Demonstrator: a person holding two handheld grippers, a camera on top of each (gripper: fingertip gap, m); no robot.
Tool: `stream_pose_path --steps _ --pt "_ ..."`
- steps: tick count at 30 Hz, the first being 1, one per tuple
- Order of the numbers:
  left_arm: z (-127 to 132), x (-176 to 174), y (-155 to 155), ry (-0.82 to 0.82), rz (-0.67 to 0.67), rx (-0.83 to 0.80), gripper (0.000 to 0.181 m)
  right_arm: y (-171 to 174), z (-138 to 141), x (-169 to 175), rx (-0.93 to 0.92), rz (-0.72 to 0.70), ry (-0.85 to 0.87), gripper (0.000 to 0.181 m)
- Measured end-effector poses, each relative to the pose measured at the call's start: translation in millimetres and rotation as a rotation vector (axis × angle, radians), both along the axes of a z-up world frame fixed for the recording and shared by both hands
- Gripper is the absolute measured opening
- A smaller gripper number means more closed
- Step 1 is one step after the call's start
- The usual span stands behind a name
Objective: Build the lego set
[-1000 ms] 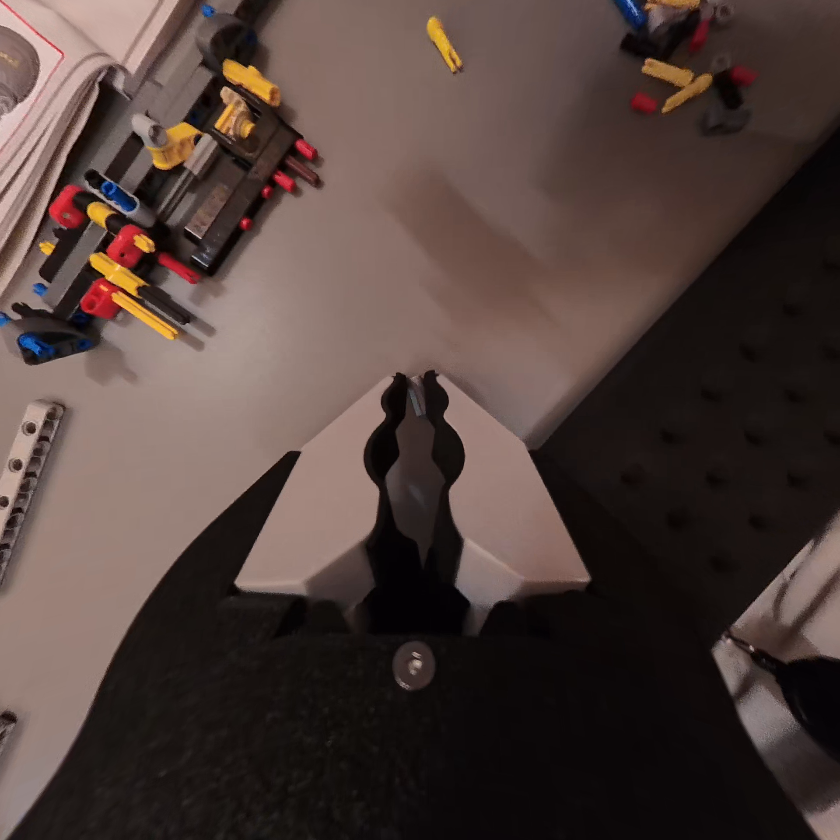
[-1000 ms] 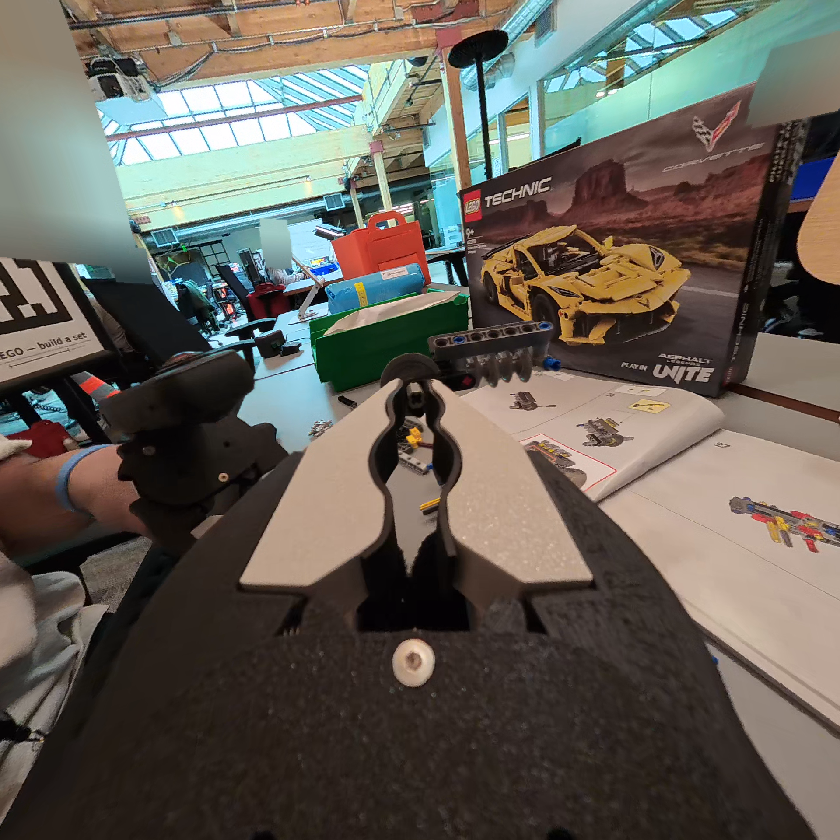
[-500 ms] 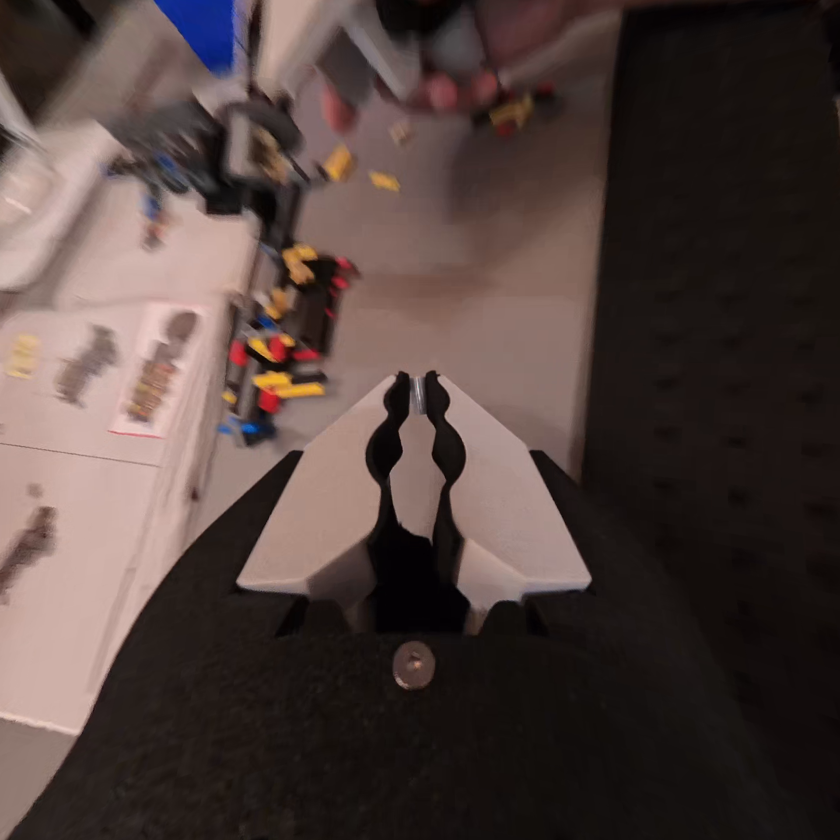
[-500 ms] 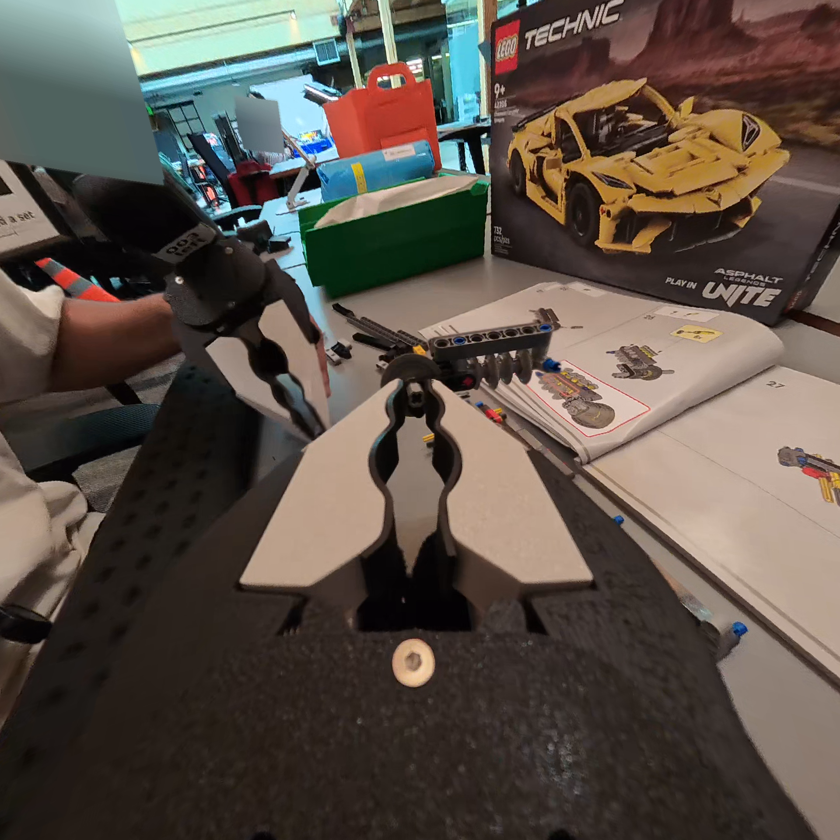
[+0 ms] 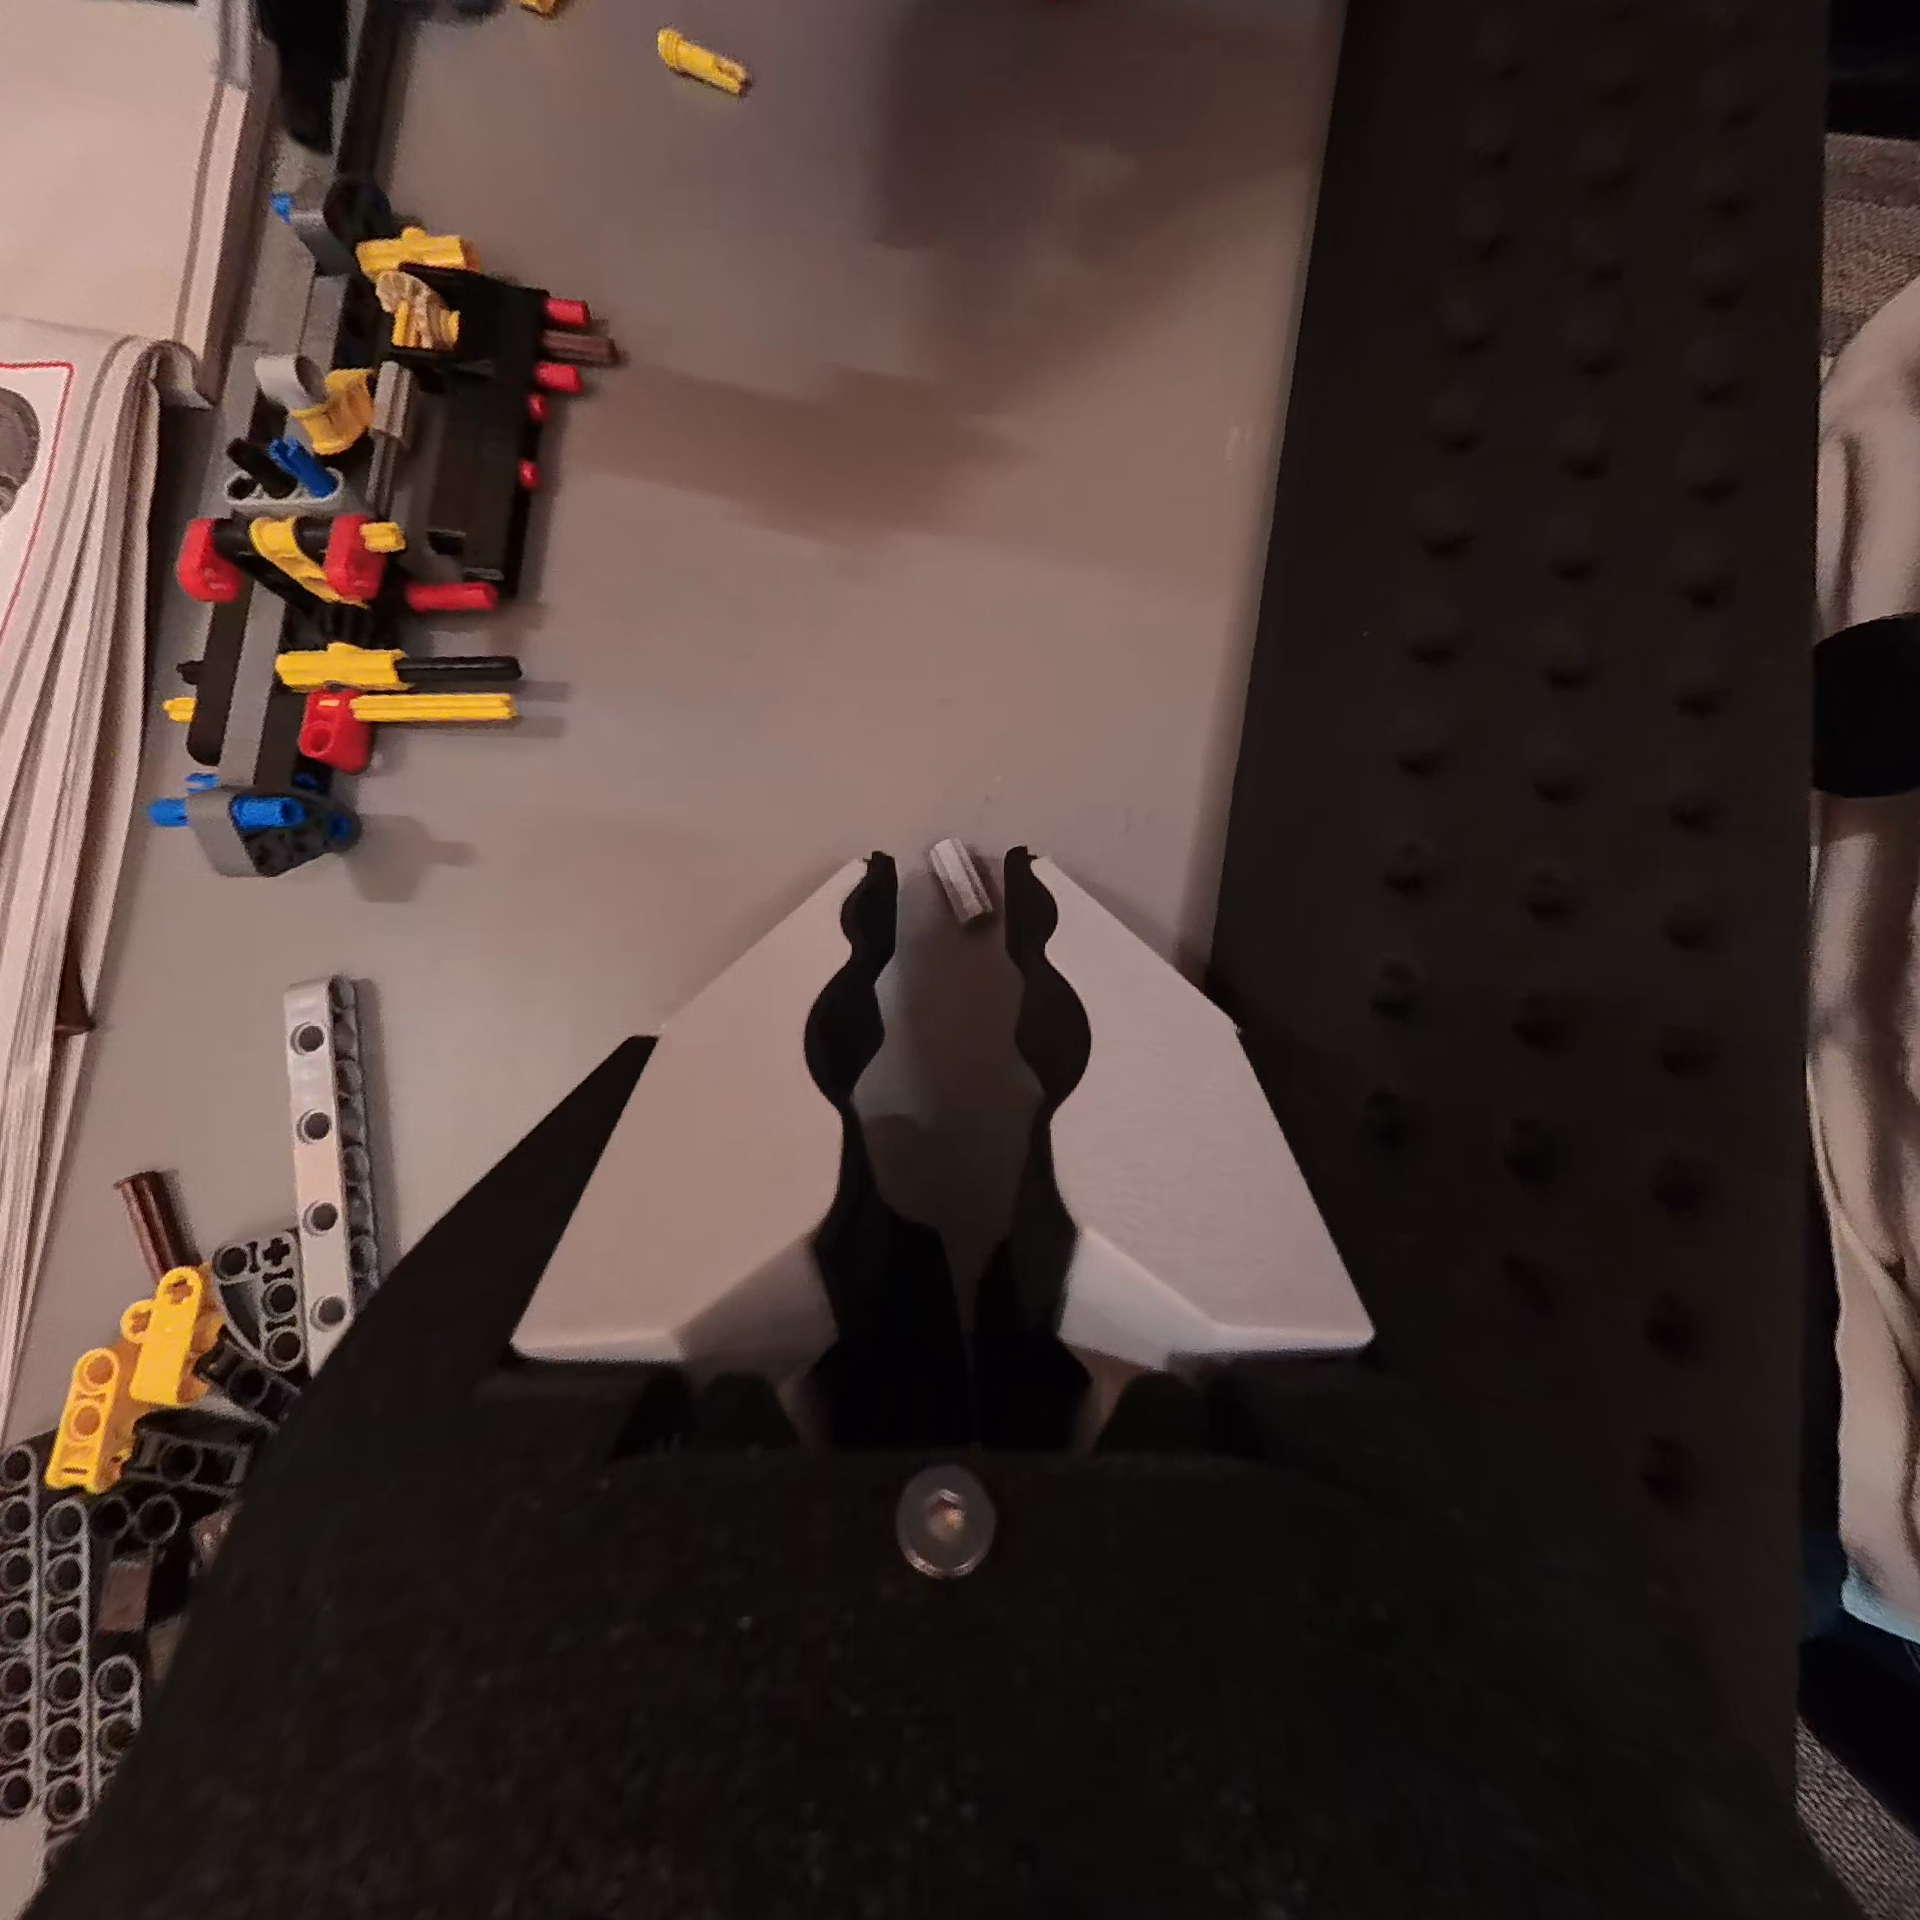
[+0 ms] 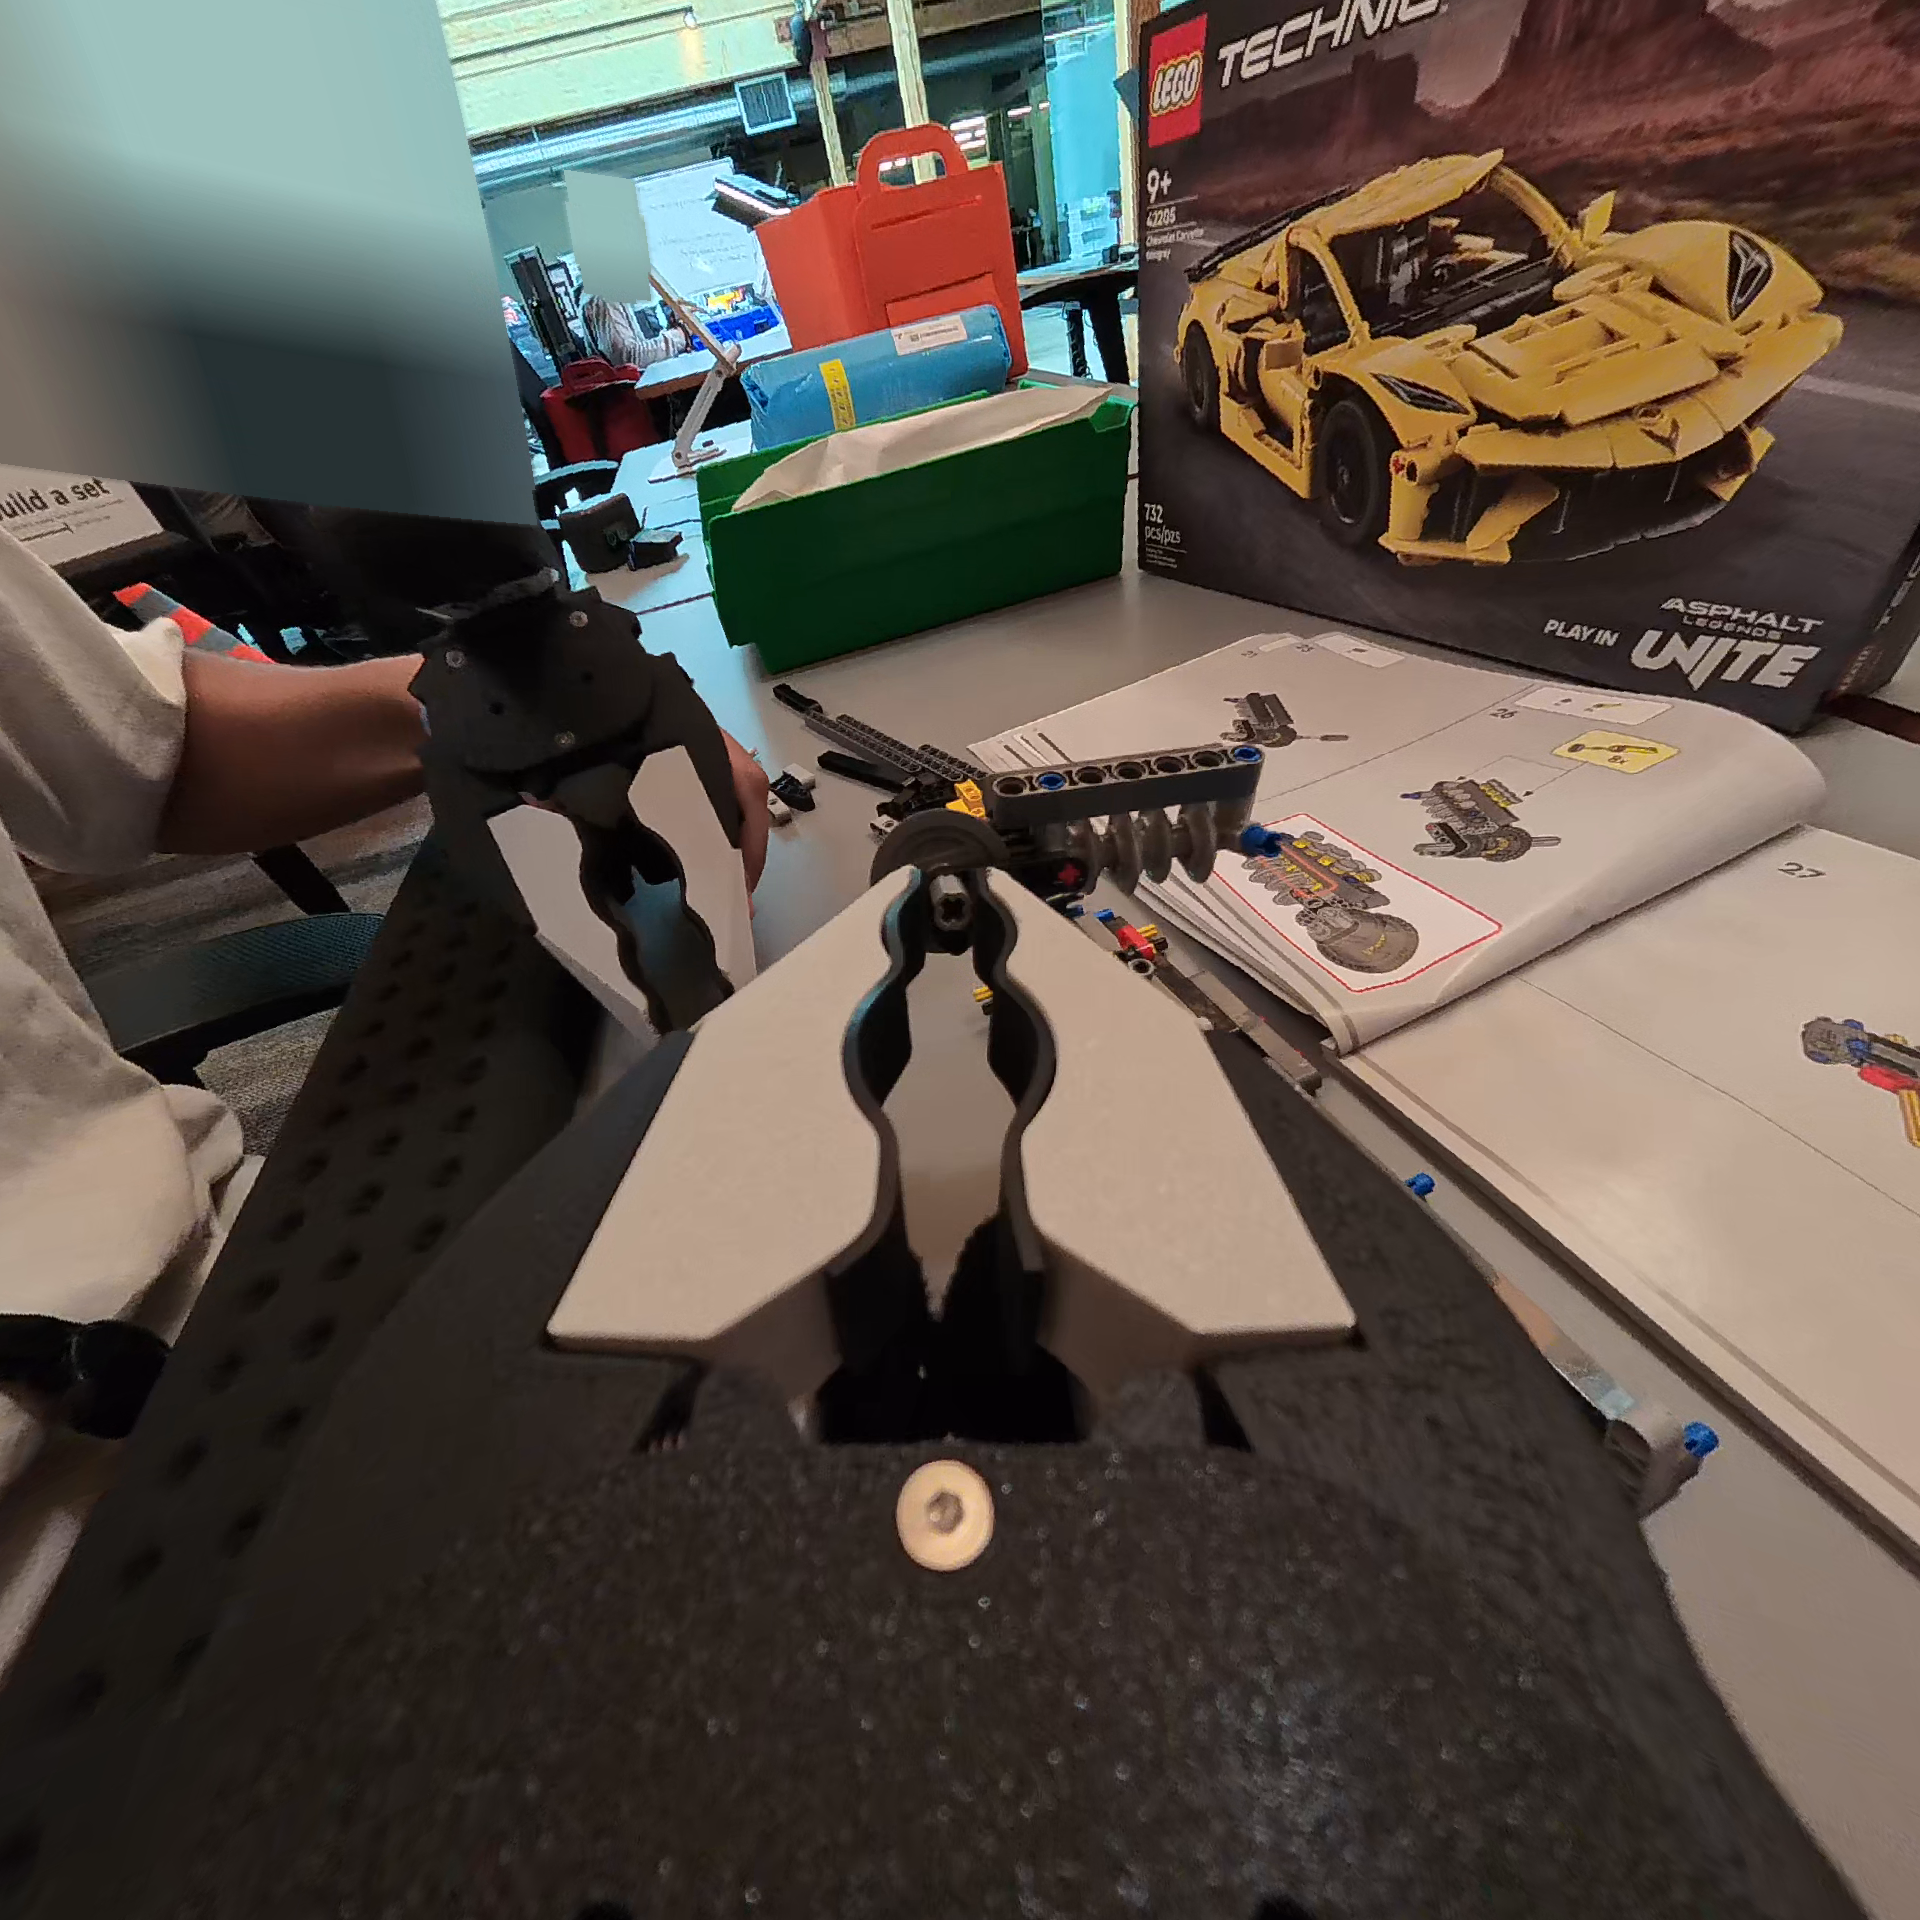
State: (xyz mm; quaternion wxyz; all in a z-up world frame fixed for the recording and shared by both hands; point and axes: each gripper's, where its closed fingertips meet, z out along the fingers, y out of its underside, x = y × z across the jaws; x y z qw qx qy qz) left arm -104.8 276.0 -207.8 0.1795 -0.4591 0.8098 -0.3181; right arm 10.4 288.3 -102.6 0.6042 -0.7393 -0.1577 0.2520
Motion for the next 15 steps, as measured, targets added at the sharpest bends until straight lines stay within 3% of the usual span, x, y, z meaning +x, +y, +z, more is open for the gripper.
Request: stream_pose_path --steps 4,9,12,15 --pt "-6.4 -0.5 0.1 0.023 0.022 0.035 0.007 -1.0 0.3 0.2 0.001 0.001 0.0 0.007" --pt "-1.6 1.8 6.6 -0.056 -0.017 0.144 0.006 -3.6 1.4 -3.6 -0.005 0.027 0.025 0.007" --pt "40.0 28.8 16.0 -0.339 0.004 0.179 0.006 -9.1 3.3 -14.7 -0.018 0.095 0.057 0.007" --pt "60.6 47.5 22.5 -0.46 0.032 0.12 0.006 -12.0 2.5 -23.1 -0.013 0.14 0.05 0.007"
